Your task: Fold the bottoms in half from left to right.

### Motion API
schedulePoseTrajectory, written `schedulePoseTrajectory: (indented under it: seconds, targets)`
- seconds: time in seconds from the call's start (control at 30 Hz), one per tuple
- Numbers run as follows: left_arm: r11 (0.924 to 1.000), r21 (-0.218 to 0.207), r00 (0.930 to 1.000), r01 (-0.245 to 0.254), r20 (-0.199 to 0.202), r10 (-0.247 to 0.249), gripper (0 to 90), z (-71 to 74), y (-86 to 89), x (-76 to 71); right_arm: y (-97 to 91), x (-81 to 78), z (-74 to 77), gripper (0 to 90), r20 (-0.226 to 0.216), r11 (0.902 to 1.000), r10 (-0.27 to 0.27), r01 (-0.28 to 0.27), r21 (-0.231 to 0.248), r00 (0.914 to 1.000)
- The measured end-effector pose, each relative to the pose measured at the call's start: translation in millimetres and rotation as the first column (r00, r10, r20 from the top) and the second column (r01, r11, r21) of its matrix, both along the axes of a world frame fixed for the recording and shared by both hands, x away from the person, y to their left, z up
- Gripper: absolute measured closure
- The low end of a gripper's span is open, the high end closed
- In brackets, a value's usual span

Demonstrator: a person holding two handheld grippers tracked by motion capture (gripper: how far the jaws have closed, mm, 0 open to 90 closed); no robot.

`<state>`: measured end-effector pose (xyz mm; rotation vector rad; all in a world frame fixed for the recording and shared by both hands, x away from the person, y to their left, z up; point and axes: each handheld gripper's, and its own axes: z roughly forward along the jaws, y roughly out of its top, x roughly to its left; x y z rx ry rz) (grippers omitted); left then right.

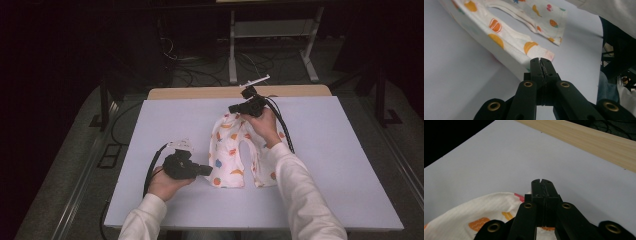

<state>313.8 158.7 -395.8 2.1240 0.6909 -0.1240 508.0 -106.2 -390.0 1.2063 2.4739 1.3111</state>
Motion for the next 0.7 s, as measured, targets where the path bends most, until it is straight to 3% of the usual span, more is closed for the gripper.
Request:
schedulePoseTrajectory:
  seconds: [0.13, 0.47, 0.7]
  targets:
    - [0.9995, 0.015, 0.9996, 0.029, 0.007, -0.029, 89.0, 3.5, -9.3, -1.8, -7.2, 4.7, -0.3, 88.3, -0.007, 0.9996, -0.022, 0.022, 0.017, 0.9997]
    - [0.9969, -0.003, 0.9967, 0.078, 0.022, -0.078, 89.0, 11.2, -34.1, 1.6, -22.6, 10.8, -1.6, 88.3, -0.03, 0.9978, -0.05, 0.052, 0.042, 0.9983]
    - [0.9936, -0.017, 0.9933, 0.112, 0.031, -0.111, 89.0, 12.6, -56.1, 3.9, -28.8, 10.8, 0.3, 88.3, -0.036, 0.9982, -0.052, 0.053, 0.029, 0.998]
